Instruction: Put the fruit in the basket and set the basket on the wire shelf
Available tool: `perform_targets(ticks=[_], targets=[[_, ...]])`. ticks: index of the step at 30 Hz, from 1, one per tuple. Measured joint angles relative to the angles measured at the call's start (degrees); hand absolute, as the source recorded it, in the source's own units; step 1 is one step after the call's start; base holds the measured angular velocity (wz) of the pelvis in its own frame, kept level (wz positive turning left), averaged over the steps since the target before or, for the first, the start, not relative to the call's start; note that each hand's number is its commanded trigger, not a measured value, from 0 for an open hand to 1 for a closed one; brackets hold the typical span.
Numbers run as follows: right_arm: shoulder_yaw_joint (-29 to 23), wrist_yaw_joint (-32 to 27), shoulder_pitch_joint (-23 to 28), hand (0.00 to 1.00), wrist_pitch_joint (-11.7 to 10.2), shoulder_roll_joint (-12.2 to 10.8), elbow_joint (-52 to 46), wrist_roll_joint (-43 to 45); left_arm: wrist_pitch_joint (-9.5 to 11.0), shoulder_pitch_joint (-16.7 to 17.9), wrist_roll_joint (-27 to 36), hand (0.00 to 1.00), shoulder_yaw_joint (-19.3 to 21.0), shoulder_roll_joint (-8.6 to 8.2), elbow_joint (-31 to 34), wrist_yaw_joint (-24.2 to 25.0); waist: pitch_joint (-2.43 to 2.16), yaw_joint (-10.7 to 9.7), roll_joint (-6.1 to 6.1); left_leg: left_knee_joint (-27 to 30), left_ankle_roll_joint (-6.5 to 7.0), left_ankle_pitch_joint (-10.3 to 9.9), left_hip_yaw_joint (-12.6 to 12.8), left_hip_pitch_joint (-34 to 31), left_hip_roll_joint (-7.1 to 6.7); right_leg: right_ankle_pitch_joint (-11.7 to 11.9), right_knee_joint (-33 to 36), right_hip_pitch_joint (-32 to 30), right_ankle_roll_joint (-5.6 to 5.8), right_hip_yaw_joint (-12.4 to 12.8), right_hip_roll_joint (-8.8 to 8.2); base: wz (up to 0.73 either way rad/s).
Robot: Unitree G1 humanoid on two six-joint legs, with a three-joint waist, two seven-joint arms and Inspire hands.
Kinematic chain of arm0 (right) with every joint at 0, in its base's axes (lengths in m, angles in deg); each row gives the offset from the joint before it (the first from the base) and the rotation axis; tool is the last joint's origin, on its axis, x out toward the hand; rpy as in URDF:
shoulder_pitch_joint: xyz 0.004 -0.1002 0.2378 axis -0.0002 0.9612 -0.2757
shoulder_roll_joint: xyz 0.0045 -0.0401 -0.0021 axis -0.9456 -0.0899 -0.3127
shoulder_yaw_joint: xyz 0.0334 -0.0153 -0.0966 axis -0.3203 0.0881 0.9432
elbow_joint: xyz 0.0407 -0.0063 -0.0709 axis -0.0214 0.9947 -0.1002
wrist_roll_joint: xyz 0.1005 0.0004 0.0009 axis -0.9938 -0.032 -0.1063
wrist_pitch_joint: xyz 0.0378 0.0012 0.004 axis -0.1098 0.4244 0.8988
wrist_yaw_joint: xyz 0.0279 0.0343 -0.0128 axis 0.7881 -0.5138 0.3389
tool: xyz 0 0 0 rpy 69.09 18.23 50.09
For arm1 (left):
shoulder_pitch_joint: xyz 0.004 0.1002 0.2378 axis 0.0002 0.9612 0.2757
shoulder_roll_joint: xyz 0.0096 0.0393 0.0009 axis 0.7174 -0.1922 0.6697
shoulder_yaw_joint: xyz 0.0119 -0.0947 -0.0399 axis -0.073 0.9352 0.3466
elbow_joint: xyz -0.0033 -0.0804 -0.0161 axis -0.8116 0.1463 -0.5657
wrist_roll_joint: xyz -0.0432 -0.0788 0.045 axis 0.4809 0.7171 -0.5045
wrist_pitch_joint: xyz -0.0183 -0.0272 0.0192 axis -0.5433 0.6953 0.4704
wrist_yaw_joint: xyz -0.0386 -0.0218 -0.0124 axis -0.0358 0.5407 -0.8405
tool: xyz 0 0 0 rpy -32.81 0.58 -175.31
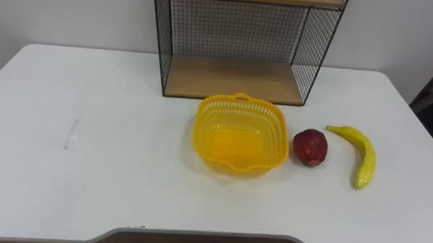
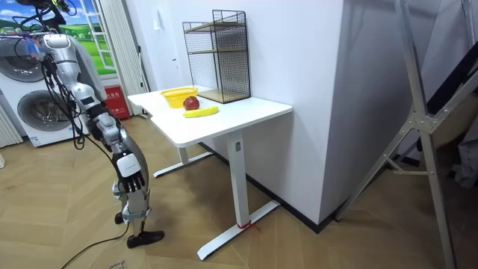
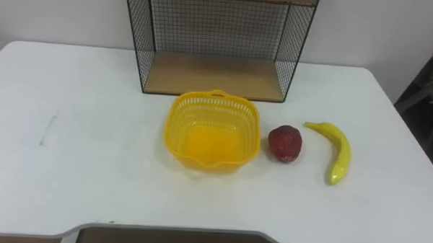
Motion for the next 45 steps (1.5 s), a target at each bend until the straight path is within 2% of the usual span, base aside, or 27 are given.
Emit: perform_targets(ticks=[4,7,11,18,24,27,29,30,32,37,39,41,45], targets=[[0.1,-0.3,0.3,0.00,0.0,0.0,0.0,0.1,-0.2,0.3,-0.1,0.00,-0.4,-0.30,0.0,-0.2,-0.17,0.0,0.44,-0.9,-0.12,0.1,-0.4,0.2,0.25,0.2,-1.1,0.8,0.10,-0.7,0.46,0.06],[0.9,-2.0,0.2,0.00,-0.3,0.0,0.1,0.1,-0.4,0.2,0.0,0.00,-2.2,-0.81,0.0,-0.6,0.04,0.2,0.82,-1.1,-0.11,0.1,-0.2,0.3,0.23,0.2,-1.2,0.8,0.17,-0.4,0.48,0.01],[1.1,-4.4,-0.1,0.00,-1.3,0.0,0.1,0.0,0.3,-0.2,0.0,0.00,-2.3,-1.35,0.1,-1.8,0.50,0.2,1.32,-1.7,-0.11,0.1,0.0,0.3,0.24,0.2,-1.4,0.5,0.26,-0.1,0.58,0.00],[1.0,-7.0,0.1,0.00,-2.3,0.0,0.4,-3.4,1.3,-0.1,0.0,0.00,-2.2,-1.12,0.1,-3.2,0.56,0.4,1.17,-2.8,-0.11,0.1,0.8,0.9,0.59,0.2,-2.4,0.6,0.32,1.6,1.43,-0.05],[-0.8,-10.1,0.5,0.00,-2.5,0.0,1.8,-18.7,1.3,0.2,0.1,0.00,-0.9,-1.34,0.1,-4.0,0.61,0.4,1.03,-3.3,-0.11,0.1,1.5,1.8,0.70,0.4,-3.1,1.2,0.36,2.6,1.74,-0.04],[-4.2,-12.1,2.2,0.00,-2.5,-0.1,2.4,-31.1,1.3,0.8,0.0,0.00,1.2,-1.78,0.0,-4.0,0.72,0.1,0.94,-3.9,-0.11,0.1,1.5,2.7,0.83,0.5,-4.1,2.4,0.51,2.7,2.04,0.00],[-8.0,-13.1,3.1,0.00,-2.7,-0.3,2.4,-44.3,1.3,1.5,0.0,0.00,1.6,-1.79,0.2,-3.9,0.71,-0.1,1.01,-4.3,-0.12,0.1,1.9,3.1,1.05,0.6,-4.4,2.5,0.42,3.2,2.34,-0.06],[-9.5,-13.2,3.2,0.00,-2.8,-0.4,2.4,-47.1,1.4,1.6,0.0,0.00,2.0,-1.84,0.2,-3.8,0.70,-0.3,1.02,-4.4,-0.12,0.1,1.9,3.1,1.06,0.7,-4.5,2.5,0.41,3.2,2.38,0.00],[-14.2,-14.0,3.1,0.00,-3.4,-0.4,2.4,-61.0,1.9,2.1,1.1,0.00,3.6,-2.03,0.1,-3.9,0.61,-1.0,1.22,-4.6,-0.13,0.1,2.1,3.3,1.20,1.1,-5.1,2.7,0.34,3.3,2.59,-0.02],[-24.4,-15.9,2.4,0.00,-4.9,-0.3,2.0,-83.9,3.3,3.8,2.2,0.00,7.5,-2.15,0.1,-4.3,0.58,-2.4,1.13,-4.6,-0.13,0.1,2.6,4.0,1.23,1.3,-5.2,3.2,0.37,3.7,2.63,-0.04],[-27.6,-17.1,2.1,0.00,-5.4,-0.2,0.9,-88.2,3.9,4.3,2.3,0.00,8.8,-2.09,0.1,-4.2,0.53,-3.0,1.22,-4.7,-0.13,0.1,3.0,3.9,1.26,1.3,-5.1,2.9,0.35,4.1,2.68,-0.10],[-30.0,-19.6,2.5,0.00,-6.7,0.0,-2.4,-91.7,4.0,4.6,3.7,0.00,9.1,-1.71,0.7,-4.3,0.25,-3.4,1.16,-4.9,-0.13,0.1,3.5,3.9,1.30,1.4,-5.0,2.5,0.30,4.7,2.77,-0.10],[-35.0,-25.0,2.3,0.00,-8.7,0.3,-8.6,-93.3,4.3,5.6,4.2,0.00,10.1,-1.58,2.5,-4.4,-0.18,-4.7,0.77,-4.7,-0.12,0.1,3.6,4.0,1.32,1.5,-4.9,2.5,0.31,4.8,2.82,-0.02]])
